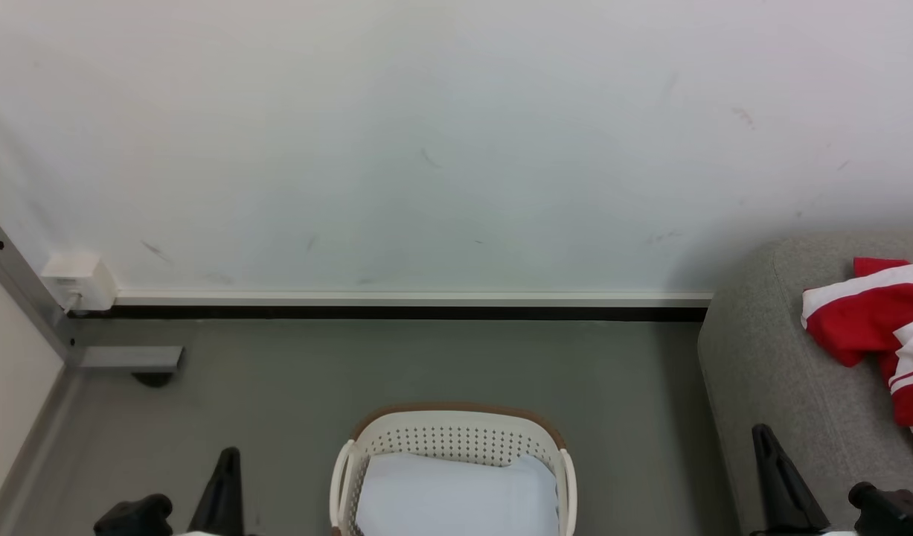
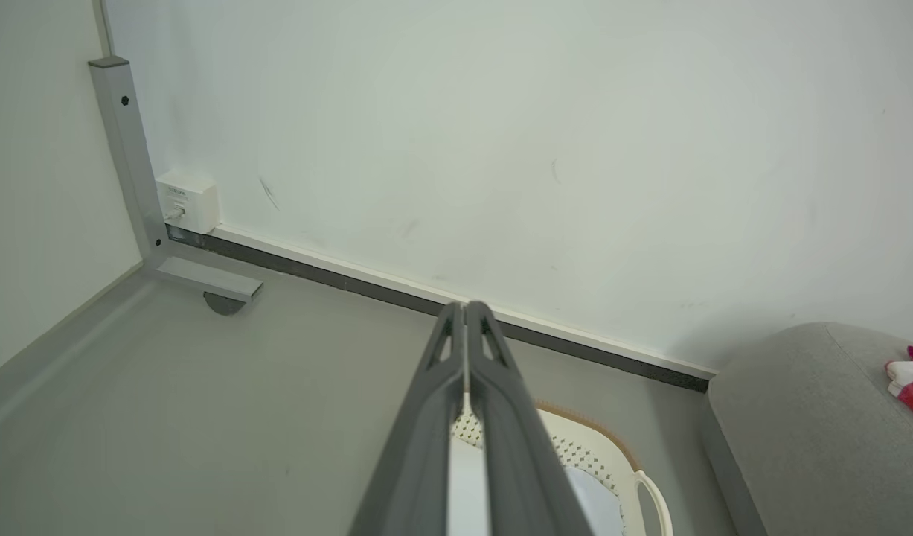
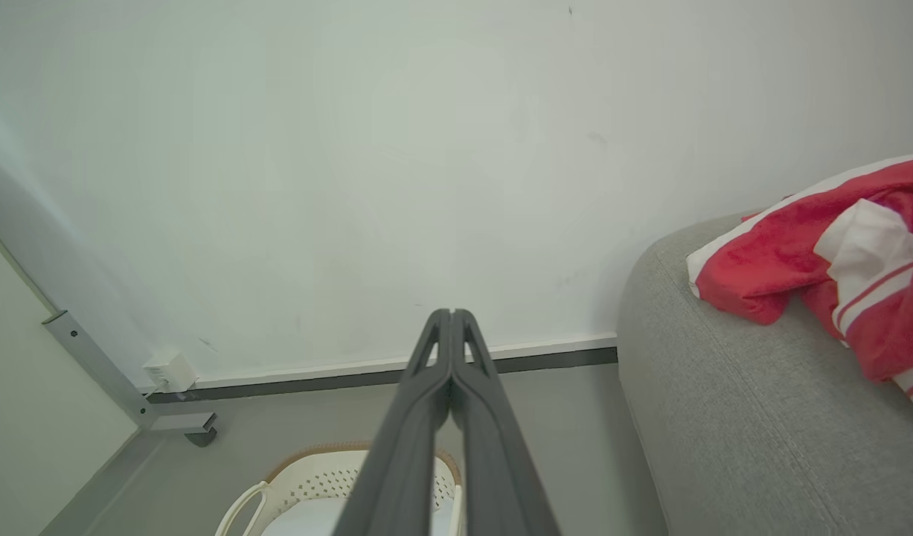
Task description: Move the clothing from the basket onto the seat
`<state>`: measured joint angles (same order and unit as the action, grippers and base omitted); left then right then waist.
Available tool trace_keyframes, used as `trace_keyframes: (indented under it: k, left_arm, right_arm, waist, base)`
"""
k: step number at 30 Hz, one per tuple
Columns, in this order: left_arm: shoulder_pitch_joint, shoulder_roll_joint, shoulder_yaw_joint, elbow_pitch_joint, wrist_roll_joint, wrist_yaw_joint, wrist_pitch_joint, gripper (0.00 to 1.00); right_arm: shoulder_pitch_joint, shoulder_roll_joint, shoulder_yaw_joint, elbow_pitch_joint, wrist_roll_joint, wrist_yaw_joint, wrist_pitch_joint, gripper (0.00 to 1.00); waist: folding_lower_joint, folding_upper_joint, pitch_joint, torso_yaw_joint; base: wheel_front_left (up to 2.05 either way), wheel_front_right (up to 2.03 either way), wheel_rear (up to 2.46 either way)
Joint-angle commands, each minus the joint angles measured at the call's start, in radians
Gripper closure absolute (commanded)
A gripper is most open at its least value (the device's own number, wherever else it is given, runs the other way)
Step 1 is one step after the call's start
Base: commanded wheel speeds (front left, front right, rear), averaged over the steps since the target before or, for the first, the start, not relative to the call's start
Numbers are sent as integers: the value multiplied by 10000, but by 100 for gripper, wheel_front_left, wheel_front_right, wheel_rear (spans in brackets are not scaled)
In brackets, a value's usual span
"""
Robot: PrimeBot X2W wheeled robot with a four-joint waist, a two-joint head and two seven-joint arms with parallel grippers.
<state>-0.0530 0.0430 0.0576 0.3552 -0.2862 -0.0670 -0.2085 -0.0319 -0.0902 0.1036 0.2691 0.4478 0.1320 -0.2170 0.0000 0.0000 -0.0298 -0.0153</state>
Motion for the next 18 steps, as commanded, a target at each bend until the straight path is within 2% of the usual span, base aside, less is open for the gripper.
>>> trace_keyframes:
  k: [1, 18]
  left_arm:
    - [-249, 44, 50, -186, -411, -43, 63, 100]
    - [-278, 56, 100, -479, -3370, -183, 716, 100]
  right_arm:
    - [-206, -1, -102, -153, 363, -2, 52, 100]
    - [-365, 71, -556, -187, 2962, -5, 774, 100]
  waist:
    - [0, 0, 3, 3]
    - [0, 0, 52, 25]
  base:
    - [0, 0, 0]
    - [0, 0, 0]
